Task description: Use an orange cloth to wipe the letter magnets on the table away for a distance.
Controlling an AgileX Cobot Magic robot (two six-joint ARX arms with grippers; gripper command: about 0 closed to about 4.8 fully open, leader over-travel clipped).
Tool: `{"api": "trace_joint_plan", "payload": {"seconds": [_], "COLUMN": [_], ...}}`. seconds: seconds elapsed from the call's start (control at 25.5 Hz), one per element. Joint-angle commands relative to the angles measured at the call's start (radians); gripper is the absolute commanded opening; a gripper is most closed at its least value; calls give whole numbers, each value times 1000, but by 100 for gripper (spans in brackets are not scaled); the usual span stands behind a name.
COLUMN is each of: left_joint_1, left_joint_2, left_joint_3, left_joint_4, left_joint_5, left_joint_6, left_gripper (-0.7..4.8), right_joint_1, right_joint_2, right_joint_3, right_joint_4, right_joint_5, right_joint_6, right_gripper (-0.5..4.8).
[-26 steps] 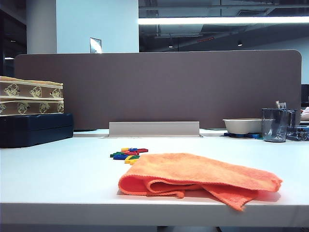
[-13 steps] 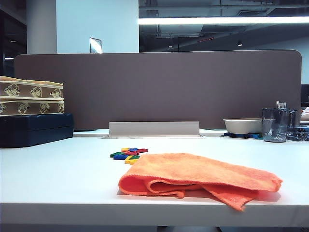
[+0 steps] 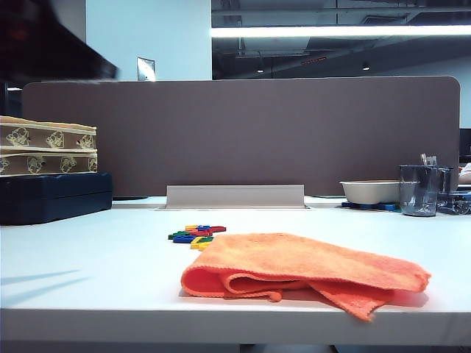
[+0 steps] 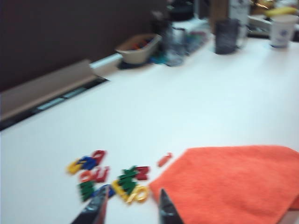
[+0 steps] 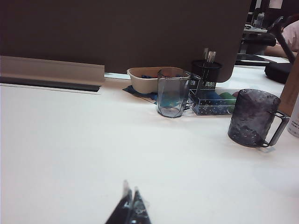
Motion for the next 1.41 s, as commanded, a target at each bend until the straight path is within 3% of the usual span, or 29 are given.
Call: {"api": "trace_joint_plan", "payload": {"seconds": [0.04,0.27,0.59,0.86,1.18,1.41], "left_joint_1": [-47,-147,-186,-193,-281,-328], "left_joint_2": [106,370,576,690,783,862], "left_joint_3": [21,137,266,323,369,401], "left_joint_4": [74,114,114,81,74,75], "left_joint_5": [-2,-3,-1,3,3,-60], "left_joint_6": [23,25,21,13,18,26], "left_gripper": [145,168,189,226,247,247], "right_joint_1": [0,0,0,1,3,3], "right_joint_2": [-3,-3,-3,-3,-3,-3], "right_joint_3": [-8,-8,-8,-8,-8,-8], "right_joint_4": [8,8,8,8,8,7], "right_joint_5": [1,1,1,1,1,1], "right_joint_6": [1,1,1,1,1,1], "right_gripper": [-5,-5,-5,-5,-5,-5]}}
